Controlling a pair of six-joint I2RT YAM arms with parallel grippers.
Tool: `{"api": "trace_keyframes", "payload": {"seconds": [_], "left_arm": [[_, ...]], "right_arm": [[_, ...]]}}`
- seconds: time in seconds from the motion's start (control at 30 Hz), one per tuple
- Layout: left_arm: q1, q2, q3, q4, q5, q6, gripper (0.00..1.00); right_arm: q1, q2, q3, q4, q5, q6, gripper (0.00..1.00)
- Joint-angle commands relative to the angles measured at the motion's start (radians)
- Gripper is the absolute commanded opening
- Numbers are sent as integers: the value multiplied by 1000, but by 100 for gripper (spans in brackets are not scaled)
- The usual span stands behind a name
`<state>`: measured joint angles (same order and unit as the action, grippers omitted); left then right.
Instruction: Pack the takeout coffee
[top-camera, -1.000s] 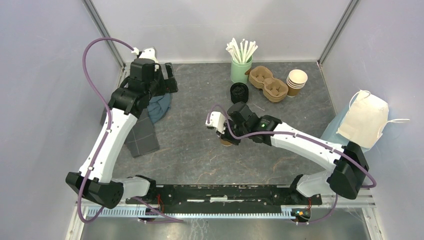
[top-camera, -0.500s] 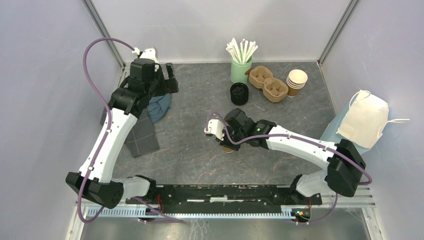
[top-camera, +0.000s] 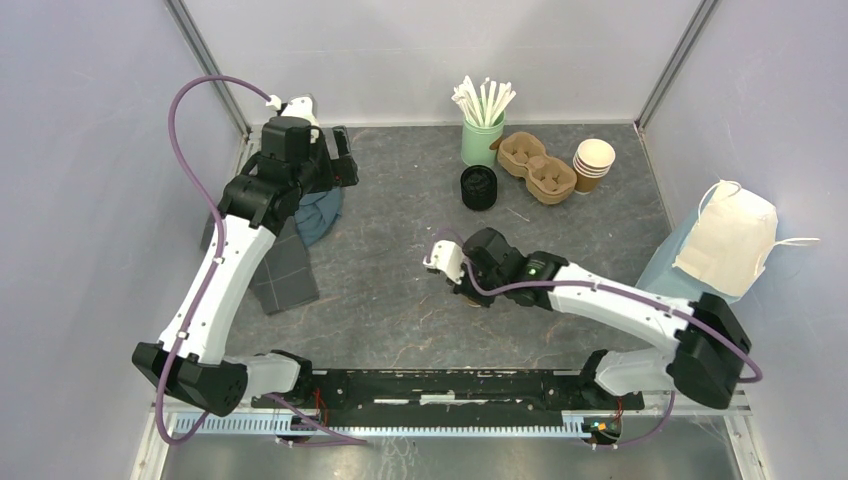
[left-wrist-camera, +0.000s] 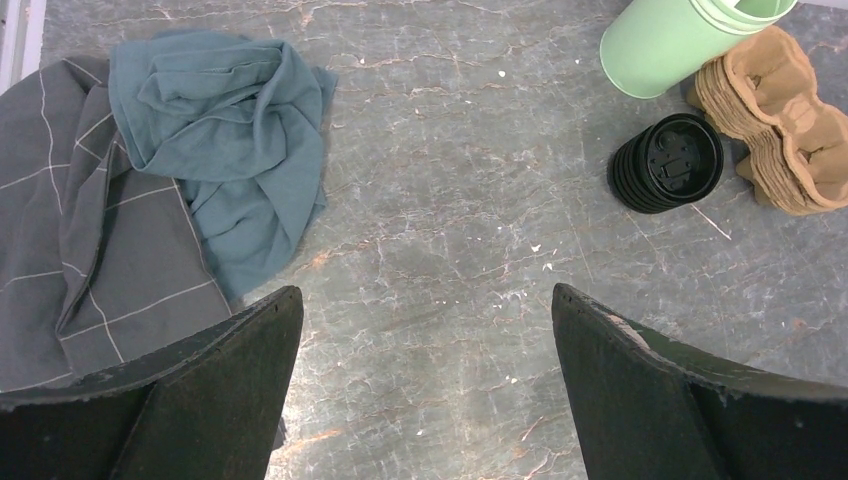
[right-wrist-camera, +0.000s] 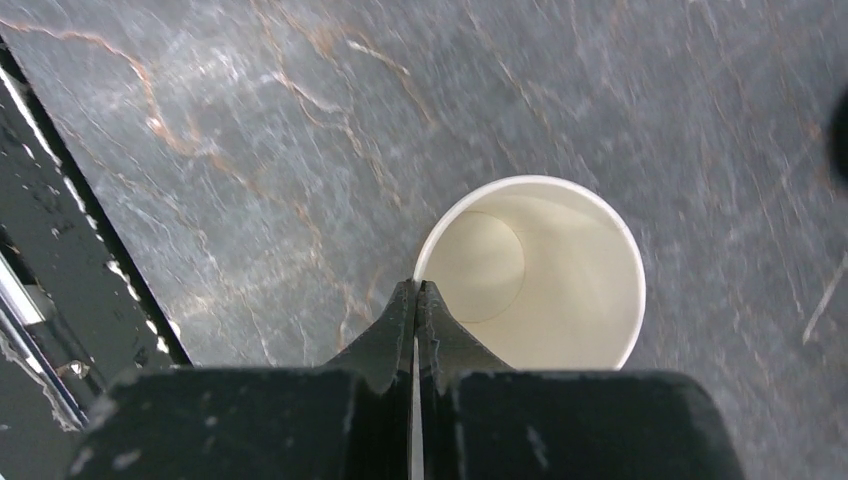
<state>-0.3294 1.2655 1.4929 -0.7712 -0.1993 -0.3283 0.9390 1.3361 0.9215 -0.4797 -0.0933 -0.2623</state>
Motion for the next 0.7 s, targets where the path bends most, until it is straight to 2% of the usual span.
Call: {"api": "trace_keyframes", "payload": {"seconds": [0.0, 0.27, 0.57, 0.63, 0.67], "left_arm": [[-1, 1, 2, 28, 16, -20, 100], [-3, 9, -7, 37, 32, -28, 100], [-9, 8, -12, 35, 39, -27, 100], [-9, 8, -10, 36, 39, -28, 100], [-11, 7, -9, 36, 39, -28, 100]], "right_arm": [[6, -123, -57, -2, 126, 92, 0], [1, -272, -168, 5, 220, 210, 0], [-8, -287, -222, 60, 224, 291, 0], [-11, -293, -220, 50, 221, 292, 6], [-9, -299, -211, 44, 216, 287, 16]]}}
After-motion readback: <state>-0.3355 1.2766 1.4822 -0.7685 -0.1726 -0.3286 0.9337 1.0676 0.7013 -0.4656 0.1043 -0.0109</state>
